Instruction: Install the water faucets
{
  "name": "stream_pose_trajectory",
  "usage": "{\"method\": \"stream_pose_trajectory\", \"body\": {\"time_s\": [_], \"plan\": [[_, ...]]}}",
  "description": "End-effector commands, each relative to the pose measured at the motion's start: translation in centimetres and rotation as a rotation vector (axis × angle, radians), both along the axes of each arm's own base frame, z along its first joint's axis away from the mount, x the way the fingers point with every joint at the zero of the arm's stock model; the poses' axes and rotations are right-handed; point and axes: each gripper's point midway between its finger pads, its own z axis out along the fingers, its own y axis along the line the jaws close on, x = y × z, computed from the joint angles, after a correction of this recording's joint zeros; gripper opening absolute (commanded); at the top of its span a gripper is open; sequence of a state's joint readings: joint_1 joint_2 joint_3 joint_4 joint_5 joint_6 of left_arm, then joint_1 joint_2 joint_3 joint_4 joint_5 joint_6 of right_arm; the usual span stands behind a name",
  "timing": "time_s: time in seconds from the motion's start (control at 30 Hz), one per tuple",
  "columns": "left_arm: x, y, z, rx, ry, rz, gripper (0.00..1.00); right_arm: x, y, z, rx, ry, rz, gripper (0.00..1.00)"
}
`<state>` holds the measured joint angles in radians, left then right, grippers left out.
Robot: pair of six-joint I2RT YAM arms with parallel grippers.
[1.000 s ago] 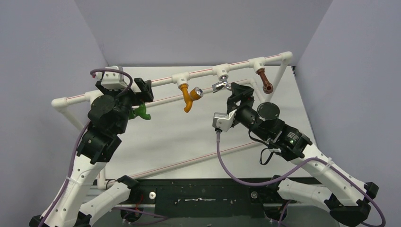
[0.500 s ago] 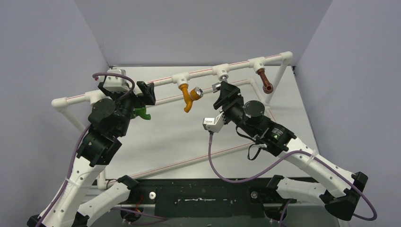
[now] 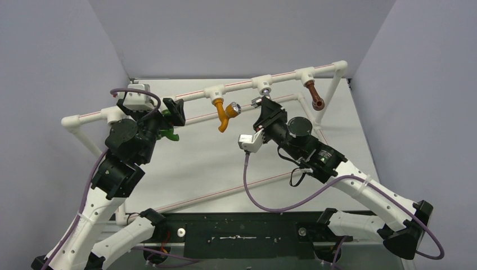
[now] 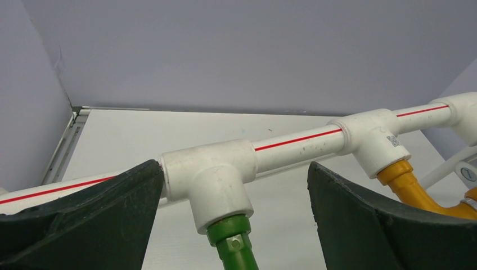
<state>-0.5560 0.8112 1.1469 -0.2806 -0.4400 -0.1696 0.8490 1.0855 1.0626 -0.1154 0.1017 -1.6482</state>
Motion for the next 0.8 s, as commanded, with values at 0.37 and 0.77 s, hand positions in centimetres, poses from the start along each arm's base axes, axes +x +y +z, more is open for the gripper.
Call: {"method": "stream_pose_trajectory", "body": {"time_s": [0.37, 0.77], "plan": [[-0.3, -0.2, -0.1, 0.001, -0.007, -0.013, 0.97, -0.8, -2.5, 6.8, 1.239, 0.161, 0.026, 0.0], [-0.8, -0.1, 0.2, -0.001, -0.023, -0.012, 0.97, -3.4, 0.1, 7.5, 1.038, 0.195, 0.156, 0.12]]}}
